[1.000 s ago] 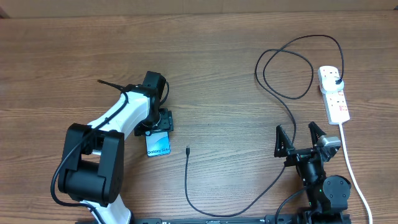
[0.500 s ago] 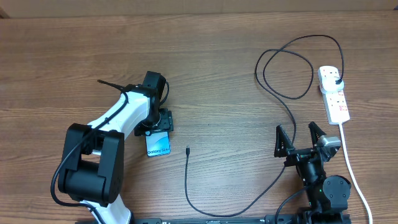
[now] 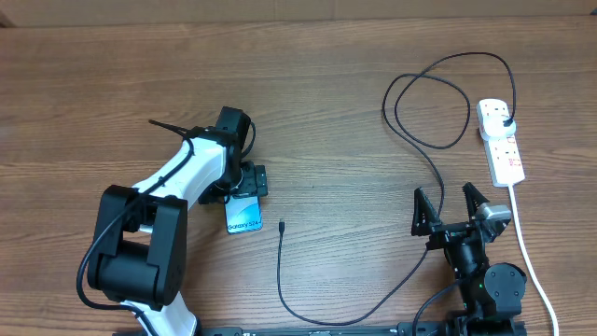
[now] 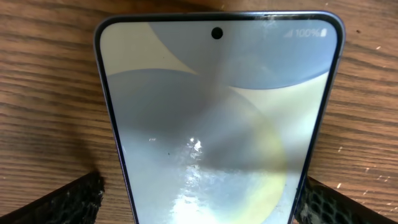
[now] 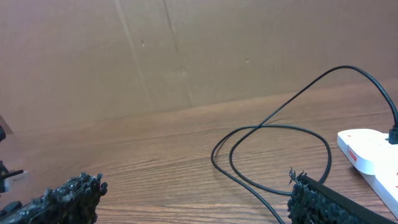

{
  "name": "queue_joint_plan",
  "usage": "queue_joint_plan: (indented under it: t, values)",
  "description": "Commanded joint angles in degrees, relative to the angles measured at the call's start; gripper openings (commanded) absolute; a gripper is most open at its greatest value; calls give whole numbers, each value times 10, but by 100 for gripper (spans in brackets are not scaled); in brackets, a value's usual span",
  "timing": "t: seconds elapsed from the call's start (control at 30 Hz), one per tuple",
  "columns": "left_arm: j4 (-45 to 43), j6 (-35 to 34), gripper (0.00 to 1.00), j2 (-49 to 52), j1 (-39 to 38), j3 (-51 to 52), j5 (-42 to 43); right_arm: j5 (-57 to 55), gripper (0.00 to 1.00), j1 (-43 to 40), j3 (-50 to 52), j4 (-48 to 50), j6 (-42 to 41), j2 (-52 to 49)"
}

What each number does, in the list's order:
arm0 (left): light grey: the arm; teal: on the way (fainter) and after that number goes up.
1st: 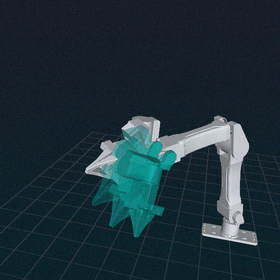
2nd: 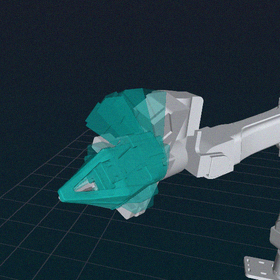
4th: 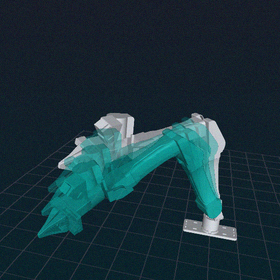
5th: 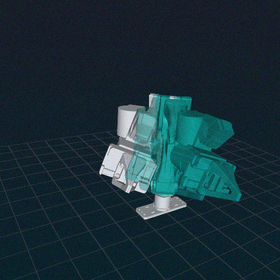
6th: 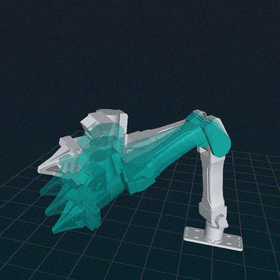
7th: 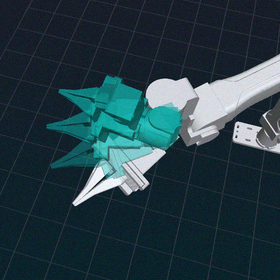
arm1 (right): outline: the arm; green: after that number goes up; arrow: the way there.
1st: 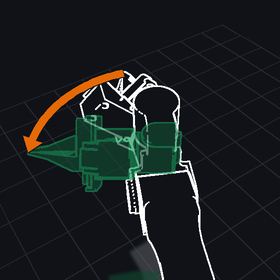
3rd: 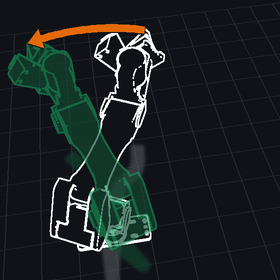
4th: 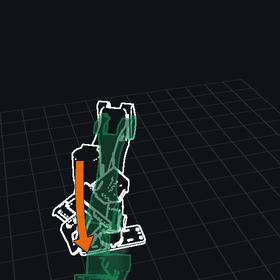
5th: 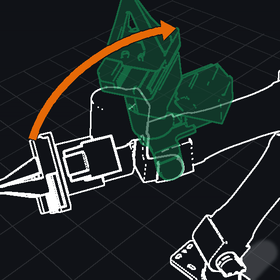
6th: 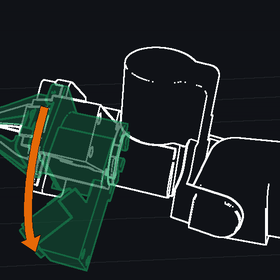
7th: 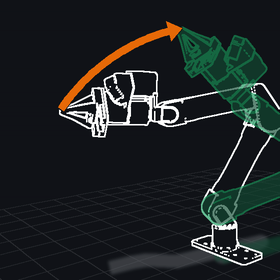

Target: Plug charger to phone and switch on socket

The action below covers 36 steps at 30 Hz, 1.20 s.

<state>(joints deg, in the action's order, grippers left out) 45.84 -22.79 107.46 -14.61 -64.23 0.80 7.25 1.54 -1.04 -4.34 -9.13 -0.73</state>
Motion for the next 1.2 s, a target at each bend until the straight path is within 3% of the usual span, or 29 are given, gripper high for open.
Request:
queue_joint_plan:
  t: [0.0, 0.37, 0.57, 0.87, 1.17]
  values:
    - [-11, 1, 100, 47, -1, 32, 67, 2, 100, 3, 6, 2, 2, 6]
    - [-13, 1, 99, 47, -1, 32, 63, 2, 100, 3, 6, 2, 2, 6]
    - [-14, 1, 86, 47, -1, 32, 63, 2, 100, 3, 6, 2, 2, 6]
    - [-15, 1, 74, 47, -1, 32, 63, 2, 100, 3, 6, 2, 2, 6]
    - [-15, 1, 72, 47, -1, 32, 63, 2, 100, 3, 6, 2, 2, 6]
